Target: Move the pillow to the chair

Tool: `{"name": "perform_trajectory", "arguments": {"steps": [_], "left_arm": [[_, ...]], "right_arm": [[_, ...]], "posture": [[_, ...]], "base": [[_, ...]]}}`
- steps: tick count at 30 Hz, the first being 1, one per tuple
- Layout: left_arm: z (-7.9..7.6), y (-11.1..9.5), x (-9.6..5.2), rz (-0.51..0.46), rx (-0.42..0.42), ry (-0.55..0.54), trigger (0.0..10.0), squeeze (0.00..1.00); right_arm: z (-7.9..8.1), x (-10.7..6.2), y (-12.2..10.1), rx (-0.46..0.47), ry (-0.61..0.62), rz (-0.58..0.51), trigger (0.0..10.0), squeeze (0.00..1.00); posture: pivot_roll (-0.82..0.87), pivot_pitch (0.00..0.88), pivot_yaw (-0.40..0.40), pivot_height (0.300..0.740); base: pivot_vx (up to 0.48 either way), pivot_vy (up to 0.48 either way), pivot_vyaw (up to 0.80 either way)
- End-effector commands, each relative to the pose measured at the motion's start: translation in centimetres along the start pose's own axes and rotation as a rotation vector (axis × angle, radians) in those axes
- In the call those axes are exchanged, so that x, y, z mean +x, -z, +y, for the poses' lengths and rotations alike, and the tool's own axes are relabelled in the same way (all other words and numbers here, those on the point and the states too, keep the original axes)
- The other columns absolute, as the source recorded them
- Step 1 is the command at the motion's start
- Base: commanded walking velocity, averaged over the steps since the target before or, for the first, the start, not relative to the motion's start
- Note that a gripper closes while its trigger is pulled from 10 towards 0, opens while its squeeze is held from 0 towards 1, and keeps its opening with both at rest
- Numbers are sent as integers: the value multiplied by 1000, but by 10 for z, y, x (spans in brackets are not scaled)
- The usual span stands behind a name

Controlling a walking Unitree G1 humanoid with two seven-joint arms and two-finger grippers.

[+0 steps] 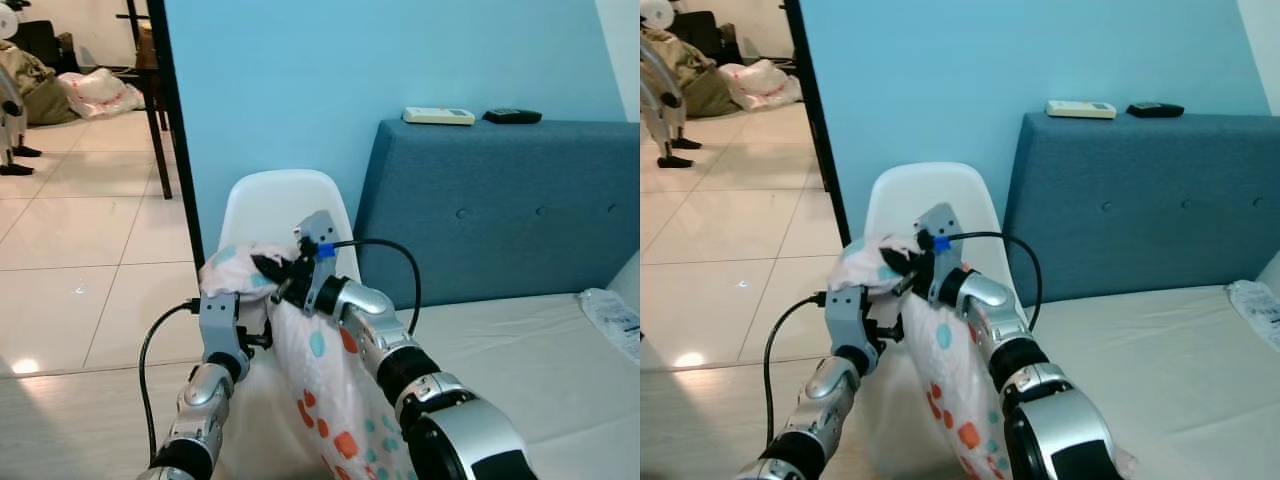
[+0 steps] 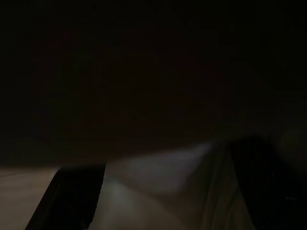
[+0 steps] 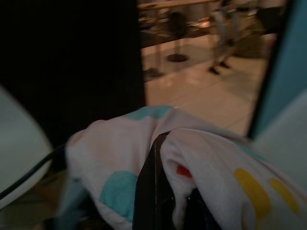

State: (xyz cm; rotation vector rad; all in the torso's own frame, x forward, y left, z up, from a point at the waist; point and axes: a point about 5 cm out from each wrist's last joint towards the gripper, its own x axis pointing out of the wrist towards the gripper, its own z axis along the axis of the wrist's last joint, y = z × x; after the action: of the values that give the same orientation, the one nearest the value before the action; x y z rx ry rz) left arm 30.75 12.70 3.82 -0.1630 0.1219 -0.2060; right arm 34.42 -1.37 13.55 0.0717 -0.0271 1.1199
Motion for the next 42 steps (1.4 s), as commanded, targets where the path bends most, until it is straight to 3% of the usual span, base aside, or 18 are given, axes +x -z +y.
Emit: {"name": "perform_trajectory", "arguments": {"steps": [1, 3, 7, 10, 11, 12, 15, 22, 28, 42], "left_arm": [[-4, -2, 2, 2, 19, 19, 10000, 0], [-4, -2, 2, 3, 19, 18, 10000, 0], [-4, -2, 1, 3, 21, 19, 10000, 0], [-5, -2, 1, 4, 22, 21, 10000, 0], [-6, -1, 1, 4, 23, 22, 10000, 0], [-6, -1, 1, 4, 23, 22, 10000, 0], [-7, -2, 2, 4, 25, 25, 10000, 0], [-9, -1, 1, 9, 35, 33, 10000, 0], [-9, -1, 1, 12, 41, 38, 10000, 0], [-11, -2, 2, 14, 35, 50, 10000, 0]], "right_arm": [[10, 8, -5, -64, -90, 5, 10000, 0], [12, 9, -1, -101, -104, 48, 10000, 0], [17, 3, 21, -272, -143, 237, 10000, 0], [10, -2, 32, -355, -37, 349, 10000, 0], [-1, -5, 32, -319, 123, 356, 10000, 0], [-1, -5, 32, -319, 123, 356, 10000, 0], [-27, -17, 22, -174, 383, 298, 10000, 0], [-57, -43, 11, -59, 651, 218, 10000, 0], [-64, -50, 9, -43, 738, 193, 10000, 0], [-54, -41, 16, -7, 722, 181, 10000, 0]], "posture": [[137, 0, -59, 740], [136, 0, -58, 740], [135, 0, -57, 740], [133, 0, -58, 740], [133, 0, -58, 740], [133, 0, -58, 740], [133, 0, -58, 740], [126, 0, -54, 730], [123, 0, -51, 700], [130, 0, -54, 630]], "base": [[0, 0, 0], [0, 0, 0], [0, 0, 0], [0, 0, 0], [0, 0, 0], [0, 0, 0], [0, 0, 0], [0, 0, 0], [0, 0, 0], [0, 0, 0]]}}
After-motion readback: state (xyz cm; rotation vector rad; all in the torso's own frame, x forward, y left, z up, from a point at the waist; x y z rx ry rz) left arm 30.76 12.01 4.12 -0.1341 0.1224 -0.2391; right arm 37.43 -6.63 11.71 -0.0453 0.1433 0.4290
